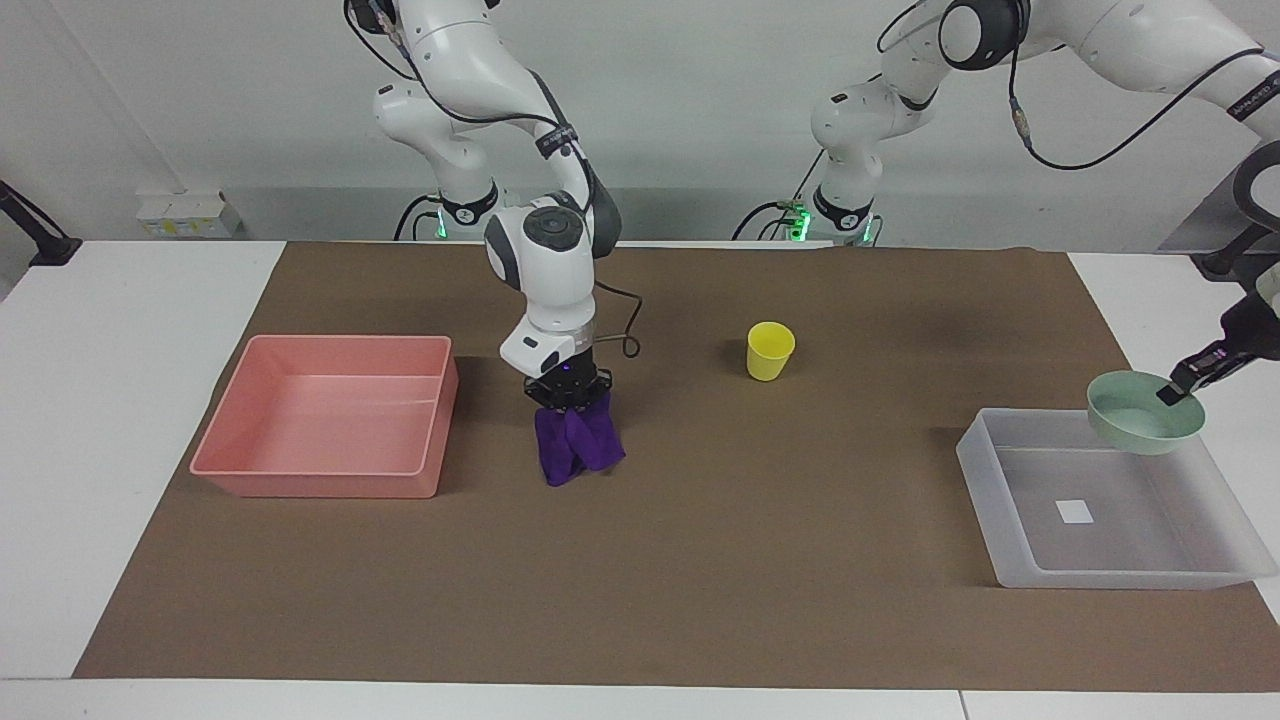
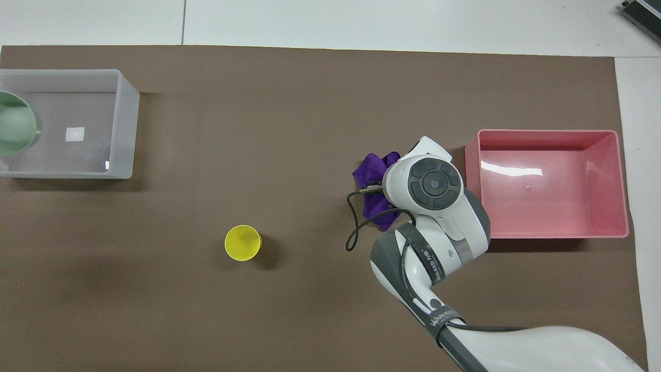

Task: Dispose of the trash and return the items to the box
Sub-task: 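Carry the bowl into the clear box while the right gripper lifts the cloth, then release the bowl in the clear box while the right gripper drops the cloth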

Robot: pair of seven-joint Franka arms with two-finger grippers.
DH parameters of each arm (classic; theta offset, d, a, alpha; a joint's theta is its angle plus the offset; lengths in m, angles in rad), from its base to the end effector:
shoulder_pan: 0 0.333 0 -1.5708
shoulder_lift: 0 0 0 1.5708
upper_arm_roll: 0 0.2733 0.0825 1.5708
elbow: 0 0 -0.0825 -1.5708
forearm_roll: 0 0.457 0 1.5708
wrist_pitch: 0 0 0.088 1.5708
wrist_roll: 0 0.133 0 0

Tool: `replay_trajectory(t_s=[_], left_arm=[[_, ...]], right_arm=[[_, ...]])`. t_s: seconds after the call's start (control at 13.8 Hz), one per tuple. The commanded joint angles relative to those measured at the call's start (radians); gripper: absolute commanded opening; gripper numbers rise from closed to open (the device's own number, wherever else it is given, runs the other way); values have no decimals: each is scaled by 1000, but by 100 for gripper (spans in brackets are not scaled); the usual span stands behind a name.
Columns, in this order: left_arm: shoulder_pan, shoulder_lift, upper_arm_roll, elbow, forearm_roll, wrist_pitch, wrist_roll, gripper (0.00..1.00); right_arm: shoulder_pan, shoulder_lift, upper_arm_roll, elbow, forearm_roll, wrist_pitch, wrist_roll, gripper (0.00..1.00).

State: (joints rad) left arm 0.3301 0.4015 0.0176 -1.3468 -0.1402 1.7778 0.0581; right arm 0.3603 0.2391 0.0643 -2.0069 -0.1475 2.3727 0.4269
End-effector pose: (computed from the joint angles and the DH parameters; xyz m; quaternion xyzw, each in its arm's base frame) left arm 0.7008 0.2356 0.4235 0.9854 0.1565 0.0276 0.0610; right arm 0.6008 0.2672 0.2374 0.9958 0.0471 0.0774 0.0165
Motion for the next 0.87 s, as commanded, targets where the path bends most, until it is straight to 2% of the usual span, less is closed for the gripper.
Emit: replay_trajectory(t_s=[0.0,0.14,0.43,0.72,0.8], left_arm=[[3,72,-16,34,-16,113,0,0],[-37,131,-21,29,-16,172,-10,0],[-55,207,-19,21,-4,175,-3,0],[-51,221,-16,-3,40,173,19,0],[-48,221,-16,-2,57,170,28,42]], right_arm=[[-24,-82,2,-27,-27,-47,56,0],[-79,-142,2,-26,-27,-87,42,0],[-127,-280,2,-24,-27,-214,42,0],[-231,-382,-4,-24,-27,-277,-48,0],[-262,-398,-5,-24,-27,-288,-75,0]])
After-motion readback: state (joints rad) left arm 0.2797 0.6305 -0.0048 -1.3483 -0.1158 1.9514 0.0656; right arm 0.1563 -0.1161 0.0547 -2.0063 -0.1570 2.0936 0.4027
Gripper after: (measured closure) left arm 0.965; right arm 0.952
